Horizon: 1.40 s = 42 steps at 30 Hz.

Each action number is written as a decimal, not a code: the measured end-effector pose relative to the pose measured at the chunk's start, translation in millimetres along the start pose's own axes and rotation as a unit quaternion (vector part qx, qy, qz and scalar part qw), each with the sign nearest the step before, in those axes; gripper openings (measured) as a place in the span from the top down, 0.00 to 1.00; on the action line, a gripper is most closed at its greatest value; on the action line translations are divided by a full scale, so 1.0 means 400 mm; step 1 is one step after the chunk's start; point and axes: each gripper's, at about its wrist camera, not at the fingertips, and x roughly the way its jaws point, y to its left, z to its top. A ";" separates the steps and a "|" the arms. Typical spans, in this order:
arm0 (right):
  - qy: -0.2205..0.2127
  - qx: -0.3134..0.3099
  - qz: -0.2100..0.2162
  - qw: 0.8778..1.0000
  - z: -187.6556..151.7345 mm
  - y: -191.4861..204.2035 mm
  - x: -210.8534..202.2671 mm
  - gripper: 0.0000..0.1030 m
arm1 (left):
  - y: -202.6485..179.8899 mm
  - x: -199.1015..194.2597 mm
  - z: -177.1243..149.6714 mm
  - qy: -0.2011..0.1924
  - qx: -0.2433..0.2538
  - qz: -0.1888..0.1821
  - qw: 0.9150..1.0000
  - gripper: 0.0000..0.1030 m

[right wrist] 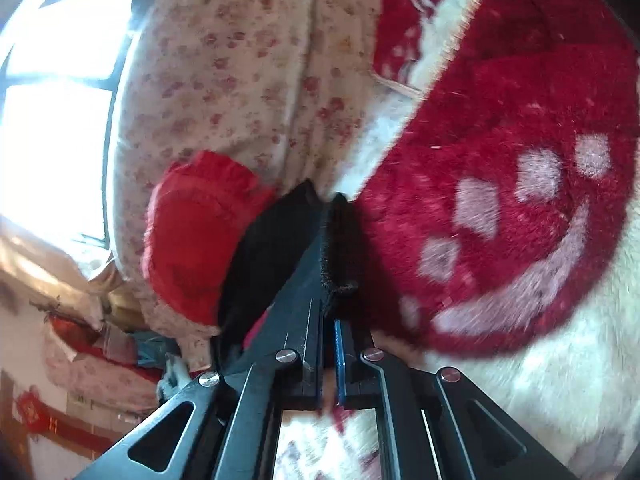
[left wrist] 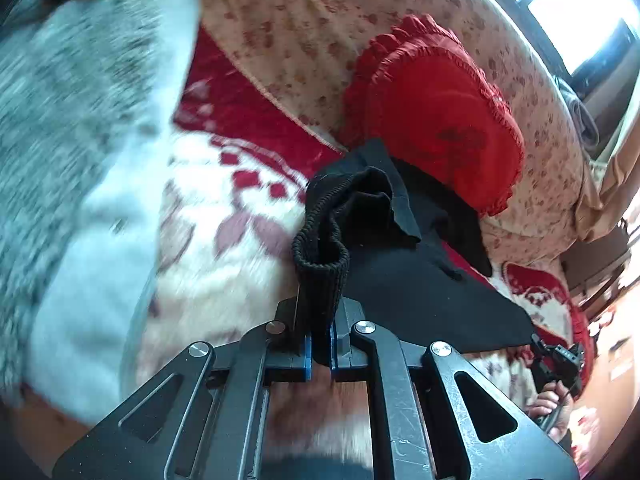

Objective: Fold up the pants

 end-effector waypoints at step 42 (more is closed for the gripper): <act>-0.055 -0.255 -0.108 0.959 -0.224 0.361 0.031 0.92 | -0.209 0.150 0.054 0.089 0.202 -0.012 0.975 0.73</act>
